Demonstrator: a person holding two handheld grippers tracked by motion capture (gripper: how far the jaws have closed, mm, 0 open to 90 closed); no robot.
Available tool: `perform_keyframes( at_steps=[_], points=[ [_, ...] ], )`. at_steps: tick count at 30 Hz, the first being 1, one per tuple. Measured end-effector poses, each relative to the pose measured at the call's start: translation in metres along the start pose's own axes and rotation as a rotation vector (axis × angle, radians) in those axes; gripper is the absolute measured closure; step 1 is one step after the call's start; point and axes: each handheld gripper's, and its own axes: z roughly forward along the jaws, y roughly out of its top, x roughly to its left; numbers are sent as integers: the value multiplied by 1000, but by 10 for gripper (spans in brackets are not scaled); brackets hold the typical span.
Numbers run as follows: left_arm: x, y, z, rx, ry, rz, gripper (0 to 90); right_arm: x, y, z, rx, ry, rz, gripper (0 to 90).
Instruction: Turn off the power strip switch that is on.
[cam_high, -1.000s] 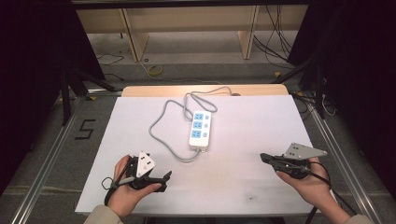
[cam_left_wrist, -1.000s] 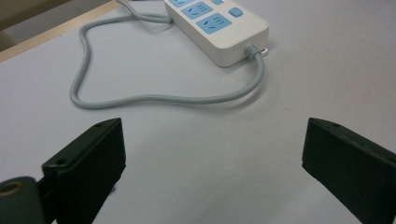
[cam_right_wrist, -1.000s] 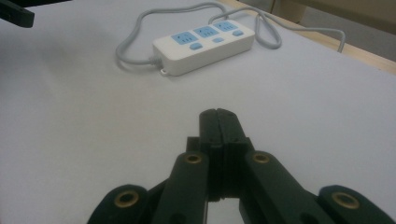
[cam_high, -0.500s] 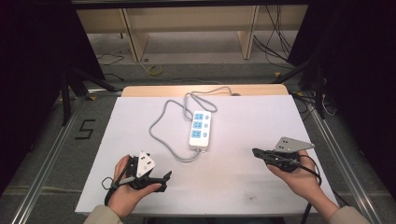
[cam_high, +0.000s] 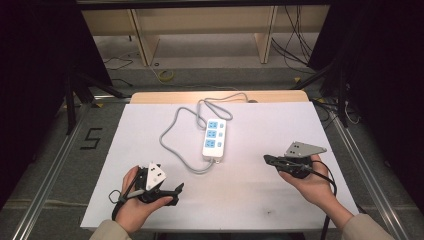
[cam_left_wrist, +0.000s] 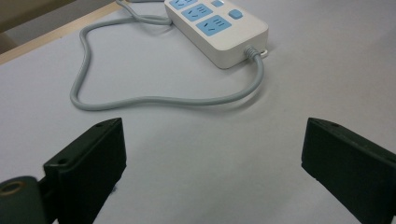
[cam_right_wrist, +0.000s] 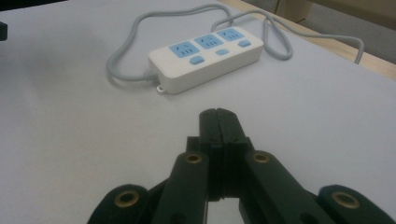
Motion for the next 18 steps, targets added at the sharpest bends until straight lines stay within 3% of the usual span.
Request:
perform_keyframes(
  at_steps=[18],
  points=[
    [-1, 0, 0, 5, 1, 8, 62, -2, 13, 17, 9, -7, -7, 900]
  ],
)
